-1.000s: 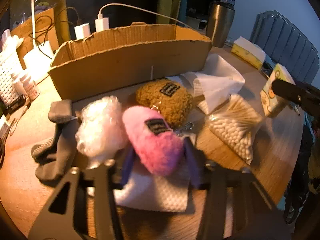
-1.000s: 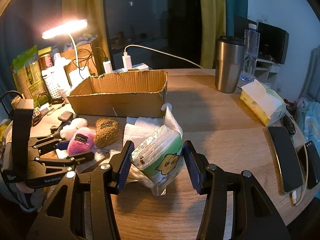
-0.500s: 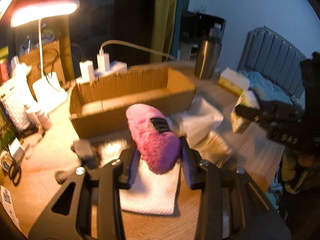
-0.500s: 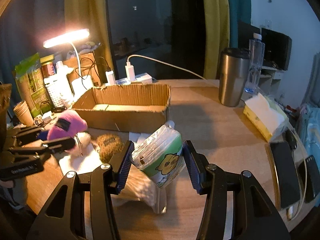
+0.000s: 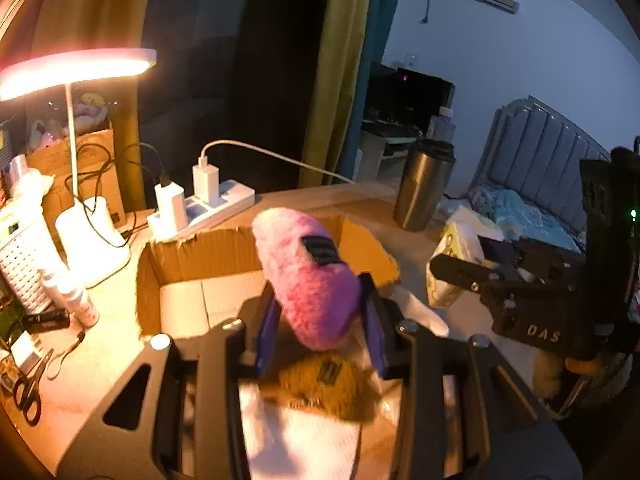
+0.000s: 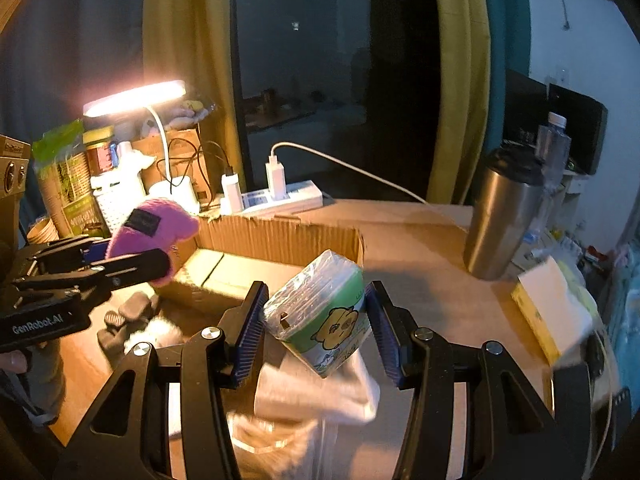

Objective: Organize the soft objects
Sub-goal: 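Drop the pink plush into the box with the left tool while the right tool releases the tissue pack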

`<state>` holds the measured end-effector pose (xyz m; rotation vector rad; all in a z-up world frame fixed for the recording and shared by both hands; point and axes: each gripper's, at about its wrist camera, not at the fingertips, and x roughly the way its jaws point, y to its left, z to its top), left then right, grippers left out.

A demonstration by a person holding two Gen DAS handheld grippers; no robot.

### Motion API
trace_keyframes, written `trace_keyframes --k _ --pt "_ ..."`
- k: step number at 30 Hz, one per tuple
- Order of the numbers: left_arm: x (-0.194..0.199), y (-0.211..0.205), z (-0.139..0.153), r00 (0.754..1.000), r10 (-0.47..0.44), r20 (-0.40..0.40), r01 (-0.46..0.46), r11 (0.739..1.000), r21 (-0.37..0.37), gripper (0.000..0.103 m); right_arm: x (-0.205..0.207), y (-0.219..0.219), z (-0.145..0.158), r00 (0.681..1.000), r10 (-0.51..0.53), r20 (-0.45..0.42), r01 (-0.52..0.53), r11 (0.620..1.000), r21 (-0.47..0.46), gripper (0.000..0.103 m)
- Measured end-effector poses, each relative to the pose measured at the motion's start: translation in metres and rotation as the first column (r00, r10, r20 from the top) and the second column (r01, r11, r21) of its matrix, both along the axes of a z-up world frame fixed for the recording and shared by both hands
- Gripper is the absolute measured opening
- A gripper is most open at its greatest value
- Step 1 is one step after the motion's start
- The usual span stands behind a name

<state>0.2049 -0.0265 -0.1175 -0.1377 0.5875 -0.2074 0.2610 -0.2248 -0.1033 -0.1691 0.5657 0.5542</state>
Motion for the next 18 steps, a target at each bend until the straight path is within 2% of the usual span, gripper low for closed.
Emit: trace_keyframes --k 9,18 --pt "0.045 -0.002 -0.016 0.999 0.032 -0.023 -0.032 0.999 -0.007 0.038 0.048 0.023 -0.006 0.998 0.060 -0.027 -0.060 0.998 0.015 0.054" --pt "0.081 -0.001 -0.055 0.987 0.010 -0.160 -0.016 0.999 -0.036 0.041 0.083 0.033 -0.036 0.991 0.058 -0.123 -0.058 0.998 0.005 0.054"
